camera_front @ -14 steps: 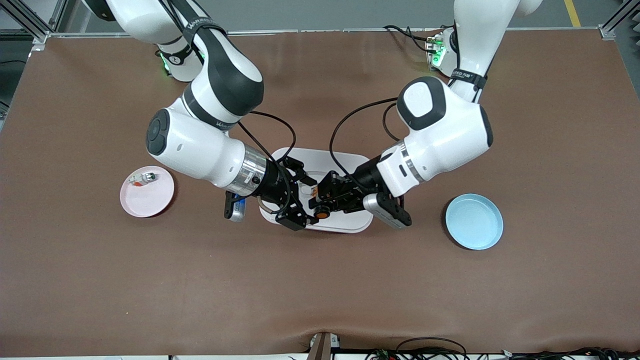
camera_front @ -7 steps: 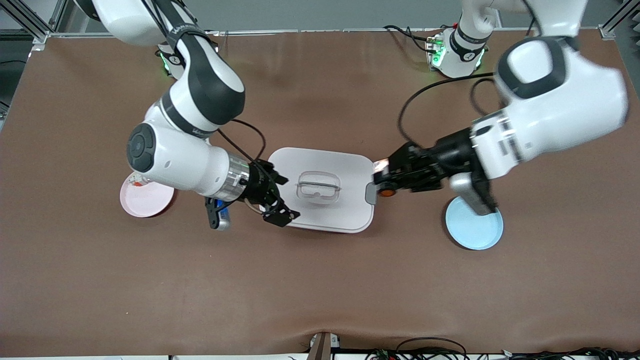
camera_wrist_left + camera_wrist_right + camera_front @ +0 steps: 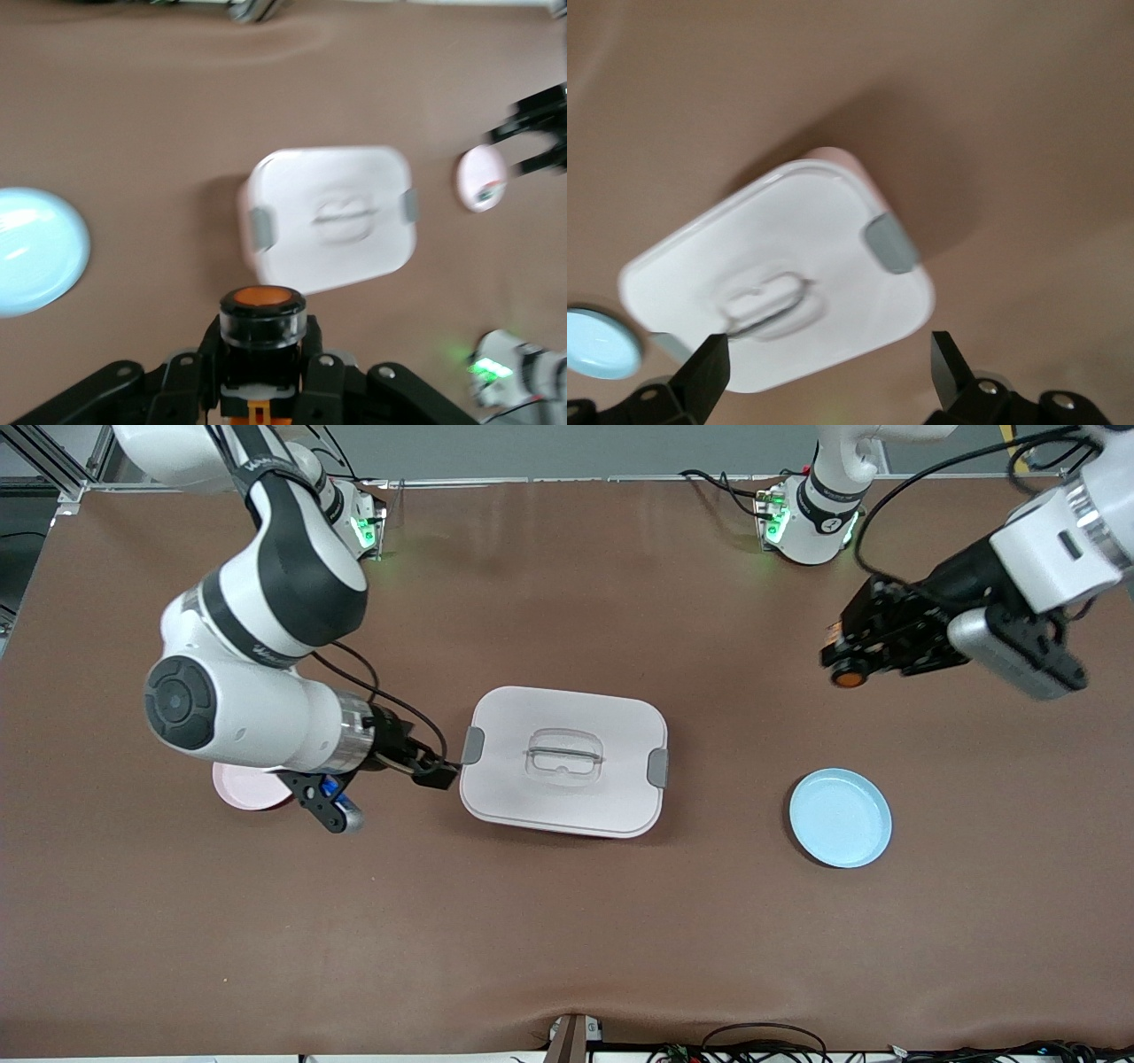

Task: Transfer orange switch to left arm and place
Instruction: 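Open the right gripper and pull the left gripper away holding the switch, then carry the switch with the left gripper over the light-blue plate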

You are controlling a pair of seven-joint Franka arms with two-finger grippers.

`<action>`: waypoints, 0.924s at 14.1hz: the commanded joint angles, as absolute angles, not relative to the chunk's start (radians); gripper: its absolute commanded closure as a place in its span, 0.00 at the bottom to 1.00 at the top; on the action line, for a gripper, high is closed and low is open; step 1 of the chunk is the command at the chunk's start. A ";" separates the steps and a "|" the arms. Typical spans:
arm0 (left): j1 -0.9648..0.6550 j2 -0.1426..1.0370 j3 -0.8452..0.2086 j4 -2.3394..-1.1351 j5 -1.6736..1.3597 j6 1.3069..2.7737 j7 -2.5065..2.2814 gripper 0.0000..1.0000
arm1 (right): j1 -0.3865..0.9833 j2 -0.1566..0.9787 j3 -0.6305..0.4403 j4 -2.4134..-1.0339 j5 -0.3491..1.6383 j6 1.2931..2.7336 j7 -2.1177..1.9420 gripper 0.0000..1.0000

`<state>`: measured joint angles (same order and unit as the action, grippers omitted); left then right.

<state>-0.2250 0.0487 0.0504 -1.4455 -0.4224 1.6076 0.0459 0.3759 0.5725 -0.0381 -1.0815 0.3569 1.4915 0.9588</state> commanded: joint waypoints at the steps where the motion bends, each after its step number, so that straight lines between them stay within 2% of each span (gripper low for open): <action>1: -0.222 0.002 0.037 -1.476 -0.251 1.539 -0.006 1.00 | 0.322 0.542 -0.026 -1.094 0.255 1.347 0.753 0.00; 5: -0.212 0.011 0.040 -1.480 -0.181 1.503 -0.330 1.00 | 0.252 0.514 -0.026 -1.114 0.158 1.200 0.479 0.00; 10: -0.207 0.050 0.040 -1.474 -0.078 1.503 -0.645 1.00 | 0.189 0.387 -0.026 -1.285 0.074 1.183 0.252 0.00; 13: -0.175 0.071 0.048 -1.465 -0.075 1.508 -0.988 1.00 | 0.144 0.350 -0.026 -1.325 0.071 1.158 0.169 0.00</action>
